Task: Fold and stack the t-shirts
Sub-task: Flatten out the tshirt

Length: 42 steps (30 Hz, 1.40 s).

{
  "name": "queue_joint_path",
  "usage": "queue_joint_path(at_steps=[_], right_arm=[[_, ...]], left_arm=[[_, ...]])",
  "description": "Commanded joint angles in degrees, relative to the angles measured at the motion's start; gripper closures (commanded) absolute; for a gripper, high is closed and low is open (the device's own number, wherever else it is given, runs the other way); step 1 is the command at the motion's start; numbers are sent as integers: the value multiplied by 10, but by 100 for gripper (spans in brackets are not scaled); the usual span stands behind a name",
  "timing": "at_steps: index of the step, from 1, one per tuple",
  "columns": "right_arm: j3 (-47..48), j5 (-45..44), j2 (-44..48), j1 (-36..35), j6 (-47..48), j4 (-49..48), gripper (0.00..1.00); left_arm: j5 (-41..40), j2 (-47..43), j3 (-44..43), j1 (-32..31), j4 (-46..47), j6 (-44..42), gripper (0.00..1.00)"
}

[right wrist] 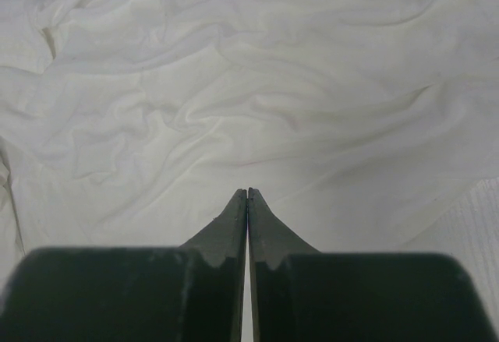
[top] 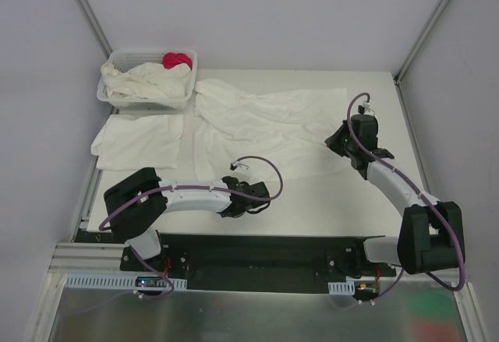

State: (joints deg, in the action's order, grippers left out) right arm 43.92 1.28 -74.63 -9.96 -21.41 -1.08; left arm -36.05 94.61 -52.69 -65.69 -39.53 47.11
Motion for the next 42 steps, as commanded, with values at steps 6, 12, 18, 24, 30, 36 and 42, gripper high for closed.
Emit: queue_joint_path(at_steps=[6,12,18,24,30,36,42], right_arm=[[-14,-9,34,6,0,-18,97],[-14,-29,34,6,1,-18,97],[-2,-50,-21,7,7,-10,98],[41,-54,-98,12,10,-7,83],[73,-63,-131,51,26,6,76],[62,-51,-133,96,14,8,69],[47,-58,-142,99,2,2,63]], left_arm=[[-18,-4,17,-6,-14,32,95],[-24,1,12,-6,-14,26,100],[-105,-32,-29,-5,-15,-15,100],[-157,-47,-116,5,-15,-83,100],[-196,-64,-175,10,-13,-124,100],[-225,-81,-217,34,-13,-168,100],[-278,-89,-323,78,-3,-265,100]])
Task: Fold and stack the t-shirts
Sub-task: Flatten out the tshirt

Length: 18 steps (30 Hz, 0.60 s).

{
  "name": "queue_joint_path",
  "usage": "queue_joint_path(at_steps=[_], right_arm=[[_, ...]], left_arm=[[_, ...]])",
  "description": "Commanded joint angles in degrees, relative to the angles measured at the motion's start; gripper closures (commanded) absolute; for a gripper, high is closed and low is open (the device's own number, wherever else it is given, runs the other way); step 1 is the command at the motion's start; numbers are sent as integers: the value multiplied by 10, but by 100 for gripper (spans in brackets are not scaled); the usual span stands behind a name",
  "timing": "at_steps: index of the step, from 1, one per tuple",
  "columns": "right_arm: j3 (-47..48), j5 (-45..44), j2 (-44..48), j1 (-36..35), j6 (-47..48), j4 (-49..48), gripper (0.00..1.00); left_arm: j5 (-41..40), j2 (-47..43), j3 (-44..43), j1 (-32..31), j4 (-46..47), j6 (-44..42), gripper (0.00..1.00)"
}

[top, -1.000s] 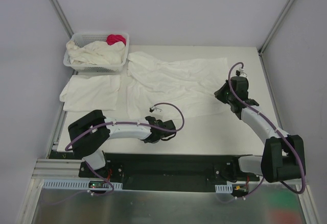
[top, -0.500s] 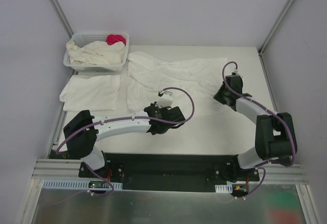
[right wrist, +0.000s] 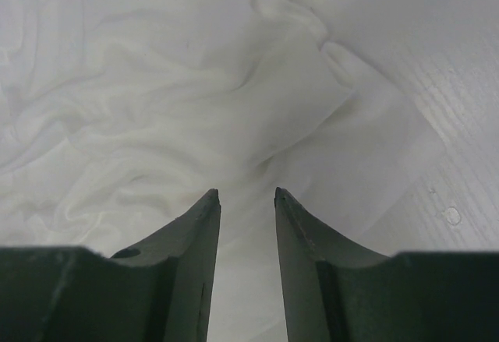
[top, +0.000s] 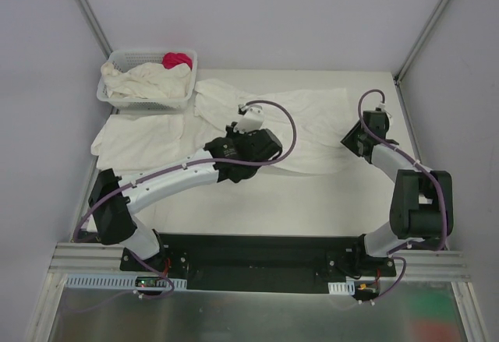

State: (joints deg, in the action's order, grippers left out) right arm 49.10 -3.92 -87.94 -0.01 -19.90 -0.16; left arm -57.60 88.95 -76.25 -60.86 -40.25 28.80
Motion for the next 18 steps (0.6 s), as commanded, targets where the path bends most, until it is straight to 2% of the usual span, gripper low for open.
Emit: queue_joint_path(at_steps=[1,4,6,11,18], right_arm=[[-8,2,-12,-2,-15,-9,62],[-24,22,-13,-2,-28,-25,62],[-31,25,-9,-2,-30,-29,62],[-54,28,19,-2,-34,-32,61],[-81,10,97,-51,-38,15,61]], left_arm=[[-61,-35,-103,38,13,-102,100],[-46,-48,-153,69,82,-200,100],[-37,-58,-180,79,96,-234,100],[-38,-66,-191,103,235,-368,100],[-12,-43,-250,138,269,-405,100]])
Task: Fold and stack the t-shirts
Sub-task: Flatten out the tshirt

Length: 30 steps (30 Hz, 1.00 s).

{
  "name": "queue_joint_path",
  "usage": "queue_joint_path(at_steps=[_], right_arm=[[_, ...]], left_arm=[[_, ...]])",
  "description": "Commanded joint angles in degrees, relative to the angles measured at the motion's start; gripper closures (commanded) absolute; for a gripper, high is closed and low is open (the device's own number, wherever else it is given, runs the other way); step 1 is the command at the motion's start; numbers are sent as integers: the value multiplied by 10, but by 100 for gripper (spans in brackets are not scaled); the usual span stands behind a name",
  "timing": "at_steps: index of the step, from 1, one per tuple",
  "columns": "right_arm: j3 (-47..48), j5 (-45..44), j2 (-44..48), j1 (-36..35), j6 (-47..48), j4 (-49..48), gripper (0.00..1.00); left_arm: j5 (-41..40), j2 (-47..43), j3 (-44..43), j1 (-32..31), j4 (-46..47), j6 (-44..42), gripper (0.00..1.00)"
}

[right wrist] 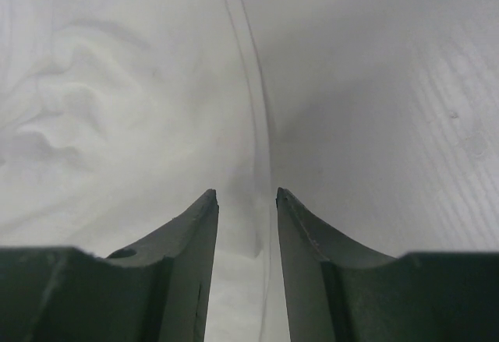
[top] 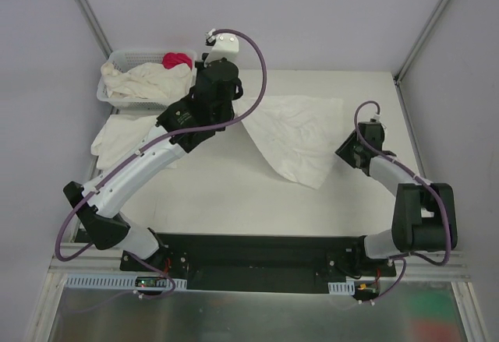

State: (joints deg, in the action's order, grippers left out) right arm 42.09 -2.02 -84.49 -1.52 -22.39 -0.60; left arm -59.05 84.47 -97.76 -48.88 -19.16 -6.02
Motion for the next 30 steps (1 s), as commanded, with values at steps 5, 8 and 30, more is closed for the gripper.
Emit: queue_joint_path(at_steps=[5,8,30], right_arm=[[-39,-18,120,-110,-26,42,61],[-52,-19,142,-160,-32,67,61],[-107,-28,186,-402,-90,137,61]], left_arm=[[18,-4,-12,23,85,-62,100],[26,-4,-3,23,95,-62,100],[38,-4,52,25,143,-38,100]])
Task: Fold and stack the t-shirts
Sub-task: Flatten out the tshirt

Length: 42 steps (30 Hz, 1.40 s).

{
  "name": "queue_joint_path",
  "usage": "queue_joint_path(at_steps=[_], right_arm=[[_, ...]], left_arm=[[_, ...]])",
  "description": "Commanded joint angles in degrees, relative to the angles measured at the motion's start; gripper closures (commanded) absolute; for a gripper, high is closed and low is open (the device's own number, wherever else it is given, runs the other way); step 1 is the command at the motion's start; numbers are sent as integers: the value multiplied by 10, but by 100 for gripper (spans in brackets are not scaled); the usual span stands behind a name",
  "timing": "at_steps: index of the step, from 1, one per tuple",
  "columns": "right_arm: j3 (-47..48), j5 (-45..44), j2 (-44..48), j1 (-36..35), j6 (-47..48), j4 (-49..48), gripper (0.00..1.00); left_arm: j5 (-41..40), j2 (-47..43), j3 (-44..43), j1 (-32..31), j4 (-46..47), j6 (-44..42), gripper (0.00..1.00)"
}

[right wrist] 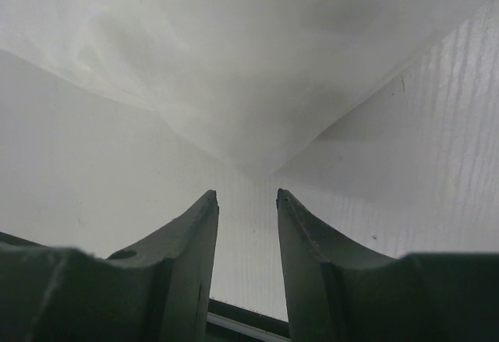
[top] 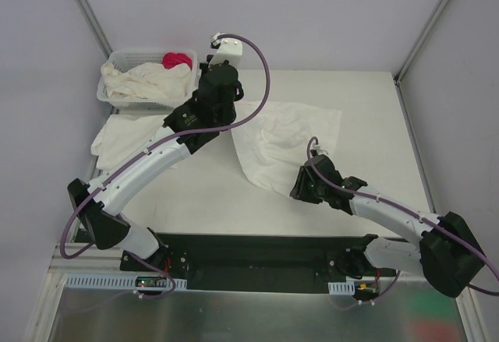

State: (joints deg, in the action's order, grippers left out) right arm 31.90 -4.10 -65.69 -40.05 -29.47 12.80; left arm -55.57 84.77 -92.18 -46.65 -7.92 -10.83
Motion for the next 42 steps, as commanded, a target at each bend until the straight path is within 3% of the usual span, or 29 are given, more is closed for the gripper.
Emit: queue_joint_path(at_steps=[1,28,38,42], right_arm=[[-6,-6,-6,-19,-20,2,61],[47,-57,-136,-21,35,-59,63],[72,-64,-159,33,64,-74,97],[84,-57,-147,79,76,-71,99]], left_arm=[[3,-8,-1,3,31,13,100],[10,-9,14,2,32,14,100],[8,-14,28,3,31,16,100],[7,-14,36,3,32,21,100]])
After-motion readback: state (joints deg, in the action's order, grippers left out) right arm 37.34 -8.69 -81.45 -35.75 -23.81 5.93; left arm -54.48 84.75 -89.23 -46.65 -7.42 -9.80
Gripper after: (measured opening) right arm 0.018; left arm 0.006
